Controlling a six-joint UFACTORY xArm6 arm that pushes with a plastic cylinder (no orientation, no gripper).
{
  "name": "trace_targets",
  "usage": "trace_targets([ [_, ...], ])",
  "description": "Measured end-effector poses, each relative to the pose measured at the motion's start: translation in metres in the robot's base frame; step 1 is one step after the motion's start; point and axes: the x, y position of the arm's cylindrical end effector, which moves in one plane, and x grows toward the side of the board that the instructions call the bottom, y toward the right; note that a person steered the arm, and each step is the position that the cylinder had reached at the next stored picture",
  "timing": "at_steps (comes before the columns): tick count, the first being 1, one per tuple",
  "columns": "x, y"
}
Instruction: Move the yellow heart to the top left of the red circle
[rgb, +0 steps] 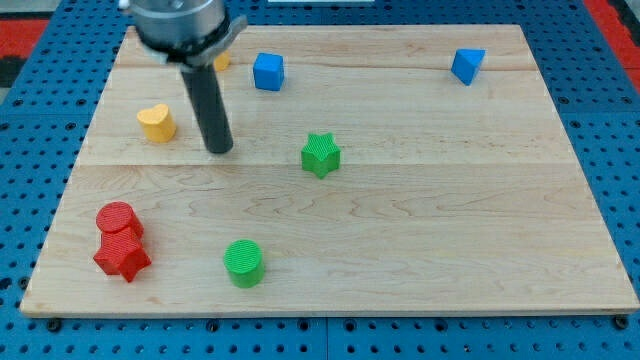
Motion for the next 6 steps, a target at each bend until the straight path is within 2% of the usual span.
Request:
trace_targets([
  [1, -0.025, -0.059],
  [2, -0.014, -0.105],
  [3, -0.027, -0.09],
  [4, -0.047, -0.124],
  [5, -0.009, -0.148],
  [6, 0.028, -0.138],
])
